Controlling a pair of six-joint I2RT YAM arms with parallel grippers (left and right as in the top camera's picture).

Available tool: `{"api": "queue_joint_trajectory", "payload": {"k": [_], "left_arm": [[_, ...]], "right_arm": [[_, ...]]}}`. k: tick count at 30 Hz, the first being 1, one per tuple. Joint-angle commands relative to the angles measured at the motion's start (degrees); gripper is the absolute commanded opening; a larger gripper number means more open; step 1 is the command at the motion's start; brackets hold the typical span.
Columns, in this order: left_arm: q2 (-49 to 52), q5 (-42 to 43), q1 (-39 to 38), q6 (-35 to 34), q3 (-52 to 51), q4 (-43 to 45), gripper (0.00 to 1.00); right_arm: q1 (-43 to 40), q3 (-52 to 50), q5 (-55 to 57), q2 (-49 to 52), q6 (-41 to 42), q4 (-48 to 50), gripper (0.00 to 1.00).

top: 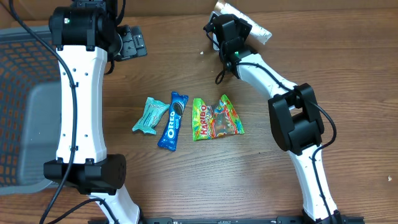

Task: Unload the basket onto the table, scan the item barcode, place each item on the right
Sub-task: 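Hold the bottle label against the white scanner with the right gripper, then carry the bottle to the right side and release it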

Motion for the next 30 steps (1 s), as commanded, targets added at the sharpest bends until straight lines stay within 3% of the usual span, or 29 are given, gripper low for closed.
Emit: {"api": "queue_joint_trajectory", "payload": {"k": [1, 5, 11, 13, 16, 21, 30], "left_arm": [[0.02, -0.72, 0.31, 0.90, -0.09, 0.09, 1.00], [0.02, -0.72, 0.31, 0.90, -0.09, 0.09, 1.00], [0.02, -0.74, 0.31, 0.90, -0.09, 0.09, 1.00], [0.02, -0.74, 0.31, 0.90, -0.09, 0.09, 1.00], [0.02, -0.74, 0.31, 0.90, -0.09, 0.09, 1.00], [0.02, -0.74, 0.31, 0.90, -0.09, 0.09, 1.00], [0.02, -0.72, 0.31, 0.90, -0.09, 0.09, 1.00]], "right_arm": [[0.31, 1.27, -4.02, -10.60, 5.05, -6.32, 0.04], [0.31, 1.27, -16.00, -17.44, 11.45, -20.85, 0.04], [-0.22, 1.27, -47.25, -28.89, 23.76, -39.43, 0.04], [-0.76, 1.27, -53.07, -32.04, 29.44, -43.82, 0.04], [-2.05, 1.27, -54.47, -35.41, 40.87, -51.74, 0.04], [-7.41, 1.16, -53.02, -36.04, 47.98, -64.98, 0.04], [-28.17, -6.32, -48.68, -33.33, 72.57, -60.54, 0.04]]}}
